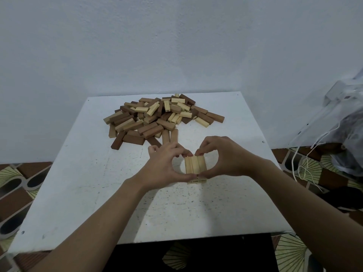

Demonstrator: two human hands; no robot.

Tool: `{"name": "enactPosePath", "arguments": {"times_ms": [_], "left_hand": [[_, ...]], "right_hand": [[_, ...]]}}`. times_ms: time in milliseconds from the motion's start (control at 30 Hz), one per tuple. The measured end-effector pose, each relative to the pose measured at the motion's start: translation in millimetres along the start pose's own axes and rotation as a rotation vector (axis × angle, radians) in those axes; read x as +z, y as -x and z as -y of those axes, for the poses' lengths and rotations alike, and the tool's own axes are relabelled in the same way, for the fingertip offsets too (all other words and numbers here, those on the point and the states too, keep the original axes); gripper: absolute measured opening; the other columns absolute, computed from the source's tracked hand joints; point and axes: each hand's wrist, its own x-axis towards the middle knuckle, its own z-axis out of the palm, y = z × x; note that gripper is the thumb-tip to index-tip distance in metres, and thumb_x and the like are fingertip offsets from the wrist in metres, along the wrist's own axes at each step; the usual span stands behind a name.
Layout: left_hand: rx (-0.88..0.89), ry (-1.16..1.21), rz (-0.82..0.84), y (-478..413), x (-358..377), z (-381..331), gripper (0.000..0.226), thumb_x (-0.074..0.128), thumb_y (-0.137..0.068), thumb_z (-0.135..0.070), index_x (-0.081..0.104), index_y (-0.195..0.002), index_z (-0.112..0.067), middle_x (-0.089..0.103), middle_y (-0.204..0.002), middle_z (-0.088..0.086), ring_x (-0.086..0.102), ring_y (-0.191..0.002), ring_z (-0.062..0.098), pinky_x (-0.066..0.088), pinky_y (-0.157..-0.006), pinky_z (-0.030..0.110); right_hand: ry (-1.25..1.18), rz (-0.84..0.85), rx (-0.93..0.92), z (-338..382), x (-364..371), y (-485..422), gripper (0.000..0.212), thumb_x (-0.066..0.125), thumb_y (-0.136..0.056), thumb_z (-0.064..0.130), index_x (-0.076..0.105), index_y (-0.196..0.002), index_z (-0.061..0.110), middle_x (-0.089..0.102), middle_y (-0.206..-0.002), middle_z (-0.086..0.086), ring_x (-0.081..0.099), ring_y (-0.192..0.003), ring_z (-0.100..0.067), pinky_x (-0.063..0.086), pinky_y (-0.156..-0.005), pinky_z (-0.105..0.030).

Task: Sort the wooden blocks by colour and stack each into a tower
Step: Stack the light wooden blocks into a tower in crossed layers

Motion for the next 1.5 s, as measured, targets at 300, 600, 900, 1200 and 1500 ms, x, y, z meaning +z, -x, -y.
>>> {"name": "enactPosePath", "arguments": {"times_ms": [300,600,900,1200,1500], "left_hand": [[-0.043,0.141,0.037,10,-10,4,0.073,0.084,-0.067,-0.066,0.061,-0.131,-0.037,0.055,-0.129,-0.025,0.045,-0.128,-0.003,0.029,-0.11,0.043],[-0.07,0.222,0.06,10,10,7,0.074,0.081,-0.065,-0.071,0.059,-0.13,-0.043,0.056,-0.131,-0.023,0.046,-0.133,0.005,0.035,-0.111,0.053],[-0.09,0.256,0.068,6,12,9,0.071,0.079,-0.063,-0.076,0.061,-0.125,-0.046,0.056,-0.127,-0.022,0.049,-0.129,0.008,0.038,-0.11,0.053],[-0.086,0.263,0.07,7,12,10,0.07,0.077,-0.063,-0.079,0.062,-0.124,-0.048,0.057,-0.127,-0.021,0.049,-0.128,0.009,0.038,-0.109,0.054],[-0.094,0.263,0.074,6,12,9,0.07,0.077,-0.062,-0.079,0.062,-0.122,-0.048,0.057,-0.126,-0.021,0.049,-0.127,0.007,0.038,-0.108,0.054]], "right_hand": [[-0.207,-0.175,0.019,-19,13,20,0.065,0.088,-0.065,0.054,0.068,-0.123,0.034,0.057,-0.115,0.028,0.052,-0.109,0.004,0.044,-0.081,-0.013],[-0.268,-0.183,0.034,-22,27,26,0.074,0.088,-0.065,0.054,0.064,-0.131,0.031,0.056,-0.121,0.025,0.047,-0.117,0.005,0.043,-0.086,-0.017],[-0.304,-0.218,0.037,-22,33,23,0.072,0.085,-0.062,0.062,0.068,-0.126,0.032,0.06,-0.116,0.024,0.049,-0.115,0.003,0.042,-0.081,-0.016],[-0.324,-0.22,0.051,-19,32,25,0.072,0.081,-0.061,0.063,0.07,-0.124,0.03,0.062,-0.112,0.022,0.054,-0.108,0.001,0.051,-0.084,-0.025],[-0.336,-0.245,0.032,-21,35,27,0.071,0.084,-0.062,0.06,0.07,-0.124,0.029,0.064,-0.111,0.023,0.056,-0.108,-0.001,0.048,-0.08,-0.019]]}}
